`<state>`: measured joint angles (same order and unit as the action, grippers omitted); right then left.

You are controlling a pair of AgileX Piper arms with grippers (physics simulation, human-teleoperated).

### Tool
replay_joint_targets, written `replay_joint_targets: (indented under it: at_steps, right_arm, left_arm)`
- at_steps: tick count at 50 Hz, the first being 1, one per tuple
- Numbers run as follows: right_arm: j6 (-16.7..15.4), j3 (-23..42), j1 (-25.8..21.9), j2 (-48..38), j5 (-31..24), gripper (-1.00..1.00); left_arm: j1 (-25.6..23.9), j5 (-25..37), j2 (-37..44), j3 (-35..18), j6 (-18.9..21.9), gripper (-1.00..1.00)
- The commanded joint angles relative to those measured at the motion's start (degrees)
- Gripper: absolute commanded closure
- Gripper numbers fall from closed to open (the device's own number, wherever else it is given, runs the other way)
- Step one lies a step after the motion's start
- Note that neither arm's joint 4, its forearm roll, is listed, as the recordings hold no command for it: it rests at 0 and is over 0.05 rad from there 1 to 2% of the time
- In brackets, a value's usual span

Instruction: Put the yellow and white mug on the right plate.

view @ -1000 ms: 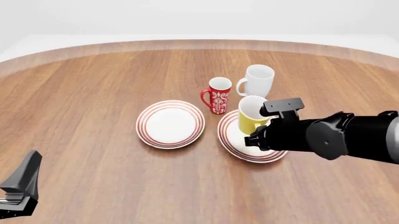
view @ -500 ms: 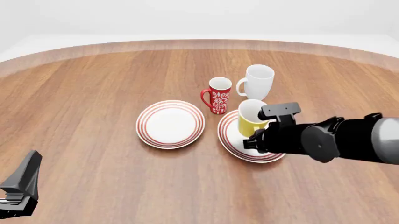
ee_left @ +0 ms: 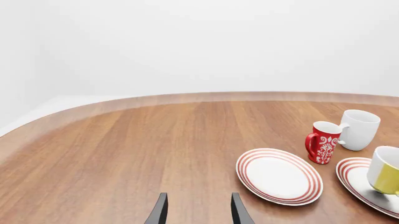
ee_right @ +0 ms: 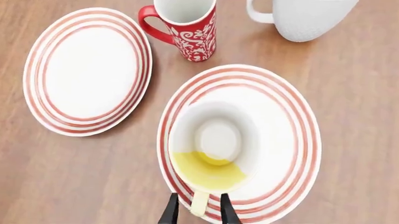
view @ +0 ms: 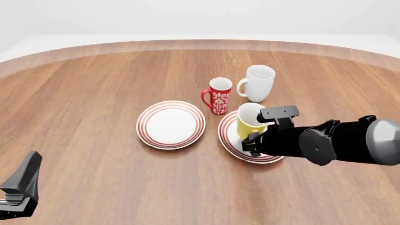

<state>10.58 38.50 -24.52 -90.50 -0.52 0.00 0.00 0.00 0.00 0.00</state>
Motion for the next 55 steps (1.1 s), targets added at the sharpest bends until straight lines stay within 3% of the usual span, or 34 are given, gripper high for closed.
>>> replay_joint_targets:
  at_steps: [1, 19, 31, 40, 55]
  right_arm:
    - [0.86, -0.13, -0.08, -1.03, 0.31, -1.00]
    - [1.13, -0.25, -1.00, 0.65, -0.74, -1.00]
    - [1.39, -3.12, -1.12, 6.86, -3.10, -1.00]
    - [2.32, -5.90, -1.51, 13.31, -5.01, -1.00]
    - [1.90, -7.32, -2.48, 29.20, -13.70, -1.00]
  left_arm:
    - [0.00, 0.00, 0.00, 0.00, 0.00, -1.00]
    - [0.00, 0.00, 0.00, 0.00, 0.00, -1.00]
    - [0.00, 0.00, 0.00, 0.00, 0.00, -1.00]
    - [0.00, 0.00, 0.00, 0.00, 0.00, -1.00]
    - [0.00, 0.00, 0.00, 0.00, 0.00, -1.00]
